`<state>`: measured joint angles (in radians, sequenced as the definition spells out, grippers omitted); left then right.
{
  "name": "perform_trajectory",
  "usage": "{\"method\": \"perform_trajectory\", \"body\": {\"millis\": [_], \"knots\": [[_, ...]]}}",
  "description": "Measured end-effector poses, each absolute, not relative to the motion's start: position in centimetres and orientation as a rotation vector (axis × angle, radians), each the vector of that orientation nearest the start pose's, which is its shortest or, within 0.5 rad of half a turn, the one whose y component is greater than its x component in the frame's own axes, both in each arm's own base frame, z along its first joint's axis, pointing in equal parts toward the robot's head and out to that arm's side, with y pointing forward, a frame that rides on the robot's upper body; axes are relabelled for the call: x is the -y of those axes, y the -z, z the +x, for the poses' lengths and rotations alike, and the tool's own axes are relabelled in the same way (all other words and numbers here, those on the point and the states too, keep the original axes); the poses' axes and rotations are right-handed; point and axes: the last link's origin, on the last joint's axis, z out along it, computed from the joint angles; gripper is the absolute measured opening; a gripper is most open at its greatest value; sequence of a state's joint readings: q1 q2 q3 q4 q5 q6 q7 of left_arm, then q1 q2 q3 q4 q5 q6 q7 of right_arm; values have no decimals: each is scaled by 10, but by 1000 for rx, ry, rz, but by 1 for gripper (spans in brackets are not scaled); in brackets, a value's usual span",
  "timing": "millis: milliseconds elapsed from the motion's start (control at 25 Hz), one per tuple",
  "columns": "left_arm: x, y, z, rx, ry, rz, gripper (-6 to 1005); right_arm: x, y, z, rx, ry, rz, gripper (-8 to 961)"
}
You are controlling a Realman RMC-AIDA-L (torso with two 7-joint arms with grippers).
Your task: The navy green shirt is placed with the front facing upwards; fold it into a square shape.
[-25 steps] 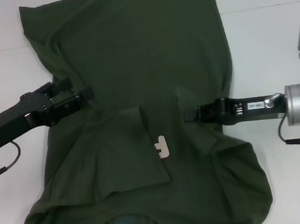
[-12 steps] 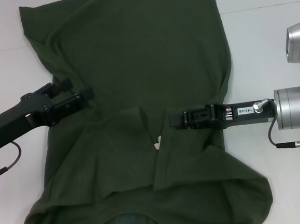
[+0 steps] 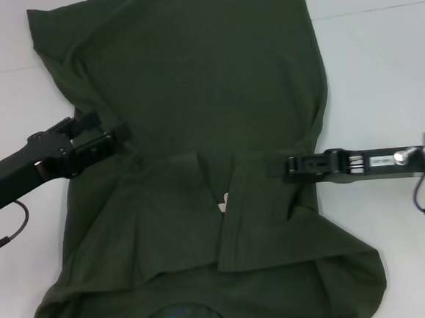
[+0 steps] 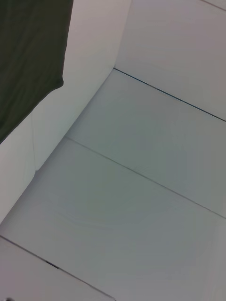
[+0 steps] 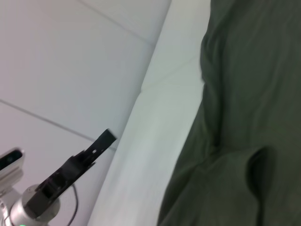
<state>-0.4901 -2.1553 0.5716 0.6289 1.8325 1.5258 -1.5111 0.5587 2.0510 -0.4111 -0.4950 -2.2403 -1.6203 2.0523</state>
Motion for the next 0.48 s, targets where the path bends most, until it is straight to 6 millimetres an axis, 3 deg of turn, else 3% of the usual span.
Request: {"method": "perform_trajectory", "body": {"millis": [120,320,480], "knots": [[-329,4,-257,933,1064,-2422,904,-303,-4,301,-1783,-860,-2366,695],[-328,4,-256,940,1076,-2421,903,-289,-16,321,-1784,-855,-2312,912],[-328,6,-256,948,1078,-2421,903,-275,-23,336,-1830,-841,-2270,909]]}}
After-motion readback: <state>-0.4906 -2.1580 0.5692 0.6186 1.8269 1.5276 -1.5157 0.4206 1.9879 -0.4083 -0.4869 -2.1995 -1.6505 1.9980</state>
